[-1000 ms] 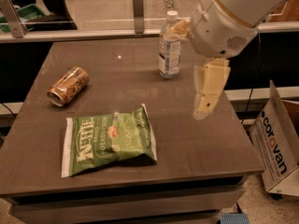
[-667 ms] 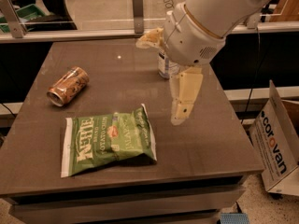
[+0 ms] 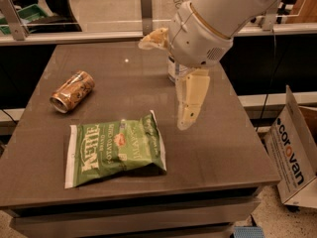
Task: Pick orange can
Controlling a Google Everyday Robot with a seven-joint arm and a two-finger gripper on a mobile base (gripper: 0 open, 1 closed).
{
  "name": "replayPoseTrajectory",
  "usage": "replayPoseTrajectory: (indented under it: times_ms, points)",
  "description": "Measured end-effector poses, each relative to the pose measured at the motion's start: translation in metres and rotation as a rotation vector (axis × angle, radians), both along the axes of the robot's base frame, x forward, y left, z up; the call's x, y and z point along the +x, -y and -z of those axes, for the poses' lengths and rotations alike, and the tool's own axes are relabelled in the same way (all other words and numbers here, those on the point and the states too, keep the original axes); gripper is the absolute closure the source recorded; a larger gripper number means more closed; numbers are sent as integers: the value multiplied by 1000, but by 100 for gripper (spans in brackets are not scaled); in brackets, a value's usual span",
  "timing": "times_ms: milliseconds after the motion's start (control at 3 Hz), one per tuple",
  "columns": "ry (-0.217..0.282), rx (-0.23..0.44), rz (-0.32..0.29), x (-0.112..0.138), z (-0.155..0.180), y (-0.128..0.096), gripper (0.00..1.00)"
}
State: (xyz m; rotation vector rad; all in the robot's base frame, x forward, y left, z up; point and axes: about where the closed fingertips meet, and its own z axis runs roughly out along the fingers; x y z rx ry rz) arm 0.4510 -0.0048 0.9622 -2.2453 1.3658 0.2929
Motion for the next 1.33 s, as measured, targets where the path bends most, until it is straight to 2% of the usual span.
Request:
replayPoseTrajectory:
  times_ms: [333, 667, 1000, 1333]
  points:
    - [34, 8, -110, 20, 4, -39, 0]
    - [73, -14, -256, 45, 14, -98, 0]
    - [126, -55, -368, 65, 31, -150, 0]
    - [188, -126, -459, 78, 52, -192, 0]
